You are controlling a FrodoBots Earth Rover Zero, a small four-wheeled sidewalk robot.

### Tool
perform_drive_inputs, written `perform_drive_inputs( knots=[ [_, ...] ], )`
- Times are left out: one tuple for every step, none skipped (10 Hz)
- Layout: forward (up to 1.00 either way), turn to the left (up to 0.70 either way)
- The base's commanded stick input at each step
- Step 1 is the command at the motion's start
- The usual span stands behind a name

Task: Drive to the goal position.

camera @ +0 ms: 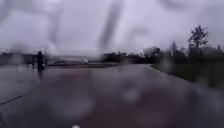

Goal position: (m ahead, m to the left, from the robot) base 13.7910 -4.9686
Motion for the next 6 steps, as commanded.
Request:
perform_drive_inputs(
  knots=[
    [0.63,0.0],
    [0.63,0.0],
    [0.63,0.0],
    [0.63,-0.01],
    [0.63,-0.12],
    [0.63,-0.28]
  ],
)
